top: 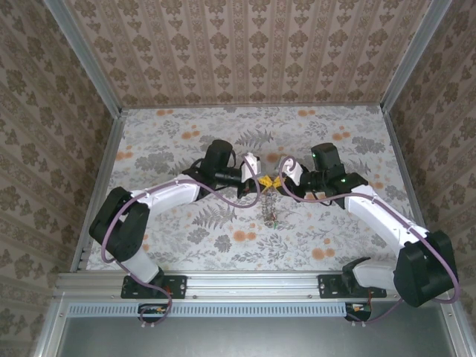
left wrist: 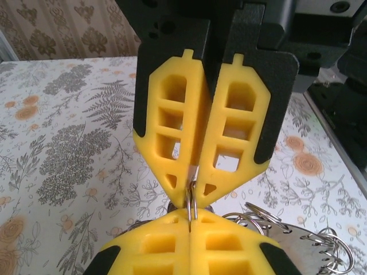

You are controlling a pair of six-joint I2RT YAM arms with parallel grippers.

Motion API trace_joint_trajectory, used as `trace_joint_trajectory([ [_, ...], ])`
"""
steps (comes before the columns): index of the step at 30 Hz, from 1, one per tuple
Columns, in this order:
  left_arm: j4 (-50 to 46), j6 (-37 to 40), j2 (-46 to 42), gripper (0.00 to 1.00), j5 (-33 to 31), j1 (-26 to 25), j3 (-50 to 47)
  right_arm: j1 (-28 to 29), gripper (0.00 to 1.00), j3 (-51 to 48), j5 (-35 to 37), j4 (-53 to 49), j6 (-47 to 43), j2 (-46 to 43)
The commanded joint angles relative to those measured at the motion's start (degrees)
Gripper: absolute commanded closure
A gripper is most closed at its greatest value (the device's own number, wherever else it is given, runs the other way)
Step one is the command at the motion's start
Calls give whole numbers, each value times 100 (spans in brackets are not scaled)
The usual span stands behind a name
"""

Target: Put the keys on the keyring

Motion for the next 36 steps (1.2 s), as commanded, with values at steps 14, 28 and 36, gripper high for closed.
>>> trace_joint_trajectory([
  [14,2242,-1292,30,100,818,162,-442,-231,86,-289,-815,1225,542,157],
  [28,868,-508,-178,74,195,152,-202,21,100,528,-82,-354,-170,80],
  [36,-538,351,-329,70,-193,22,246,270,100,793,448,-884,-568,72],
])
